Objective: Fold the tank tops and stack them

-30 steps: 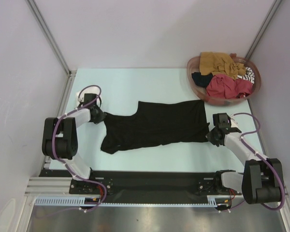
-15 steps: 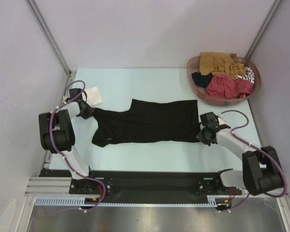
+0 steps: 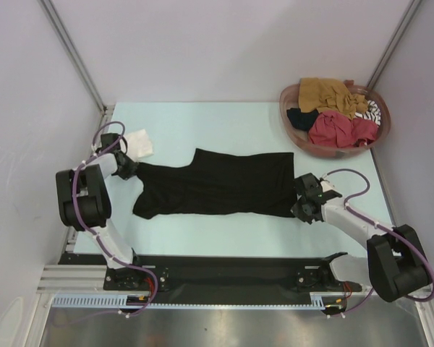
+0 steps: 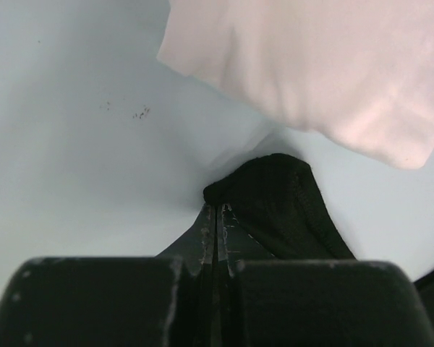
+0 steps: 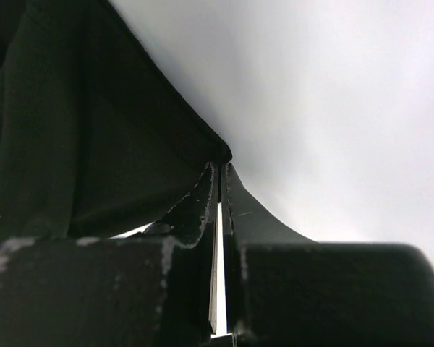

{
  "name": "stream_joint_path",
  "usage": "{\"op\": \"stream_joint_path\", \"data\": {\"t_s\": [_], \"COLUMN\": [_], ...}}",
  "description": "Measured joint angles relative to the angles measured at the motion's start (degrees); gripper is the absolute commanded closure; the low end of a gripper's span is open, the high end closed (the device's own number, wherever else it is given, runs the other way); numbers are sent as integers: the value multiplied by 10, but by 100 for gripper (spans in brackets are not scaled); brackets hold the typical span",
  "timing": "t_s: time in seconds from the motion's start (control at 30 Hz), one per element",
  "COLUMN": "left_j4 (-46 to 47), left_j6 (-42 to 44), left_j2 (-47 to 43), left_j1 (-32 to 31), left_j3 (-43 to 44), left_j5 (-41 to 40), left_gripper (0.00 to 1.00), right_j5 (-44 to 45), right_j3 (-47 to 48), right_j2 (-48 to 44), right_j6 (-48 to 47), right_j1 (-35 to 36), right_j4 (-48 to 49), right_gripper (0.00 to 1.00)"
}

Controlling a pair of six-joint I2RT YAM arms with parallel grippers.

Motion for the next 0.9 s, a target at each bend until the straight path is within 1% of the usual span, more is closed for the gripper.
{"op": "stream_joint_path", "data": {"t_s": [0.23,0.3,0.33,0.37,0.43,0.47,0.53,0.63,0.67,0.7,0.77,0.9], "left_j4": [3,3,3,6,21,26,27,28,34,41,49,49], "left_j6": [0,0,2,7,7,7,7,6,5,4,3,-11], "left_j2": [-44,-56,-57,-59,-65,-74,-96,-134,-145,-157,-179,-238], "left_j1": [0,0,0,0,0,0,0,0,0,0,0,0], "left_j3": [-45,-55,-57,-59,-70,-81,-101,-120,-125,-133,-152,-207], "left_j5": [-6,-11,-11,-11,-10,-10,-12,-11,-11,-10,-9,-4], "left_gripper": [98,80,60,54,48,46,46,40,34,28,0,0], "right_j5": [-1,0,0,0,0,0,0,0,0,0,-1,-2], "right_j3": [-26,-28,-28,-28,-28,-28,-29,-32,-32,-32,-32,-33], "right_j2": [-41,-44,-45,-45,-48,-50,-55,-67,-69,-70,-70,-70], "right_j6": [9,14,15,16,15,15,15,14,14,14,13,10], "right_j1": [11,20,23,24,25,25,25,25,25,25,25,25], "right_j4": [-12,-16,-18,-20,-22,-24,-29,-31,-32,-32,-32,-30], "right_gripper": [100,100,99,97,92,91,91,90,83,80,75,75]}}
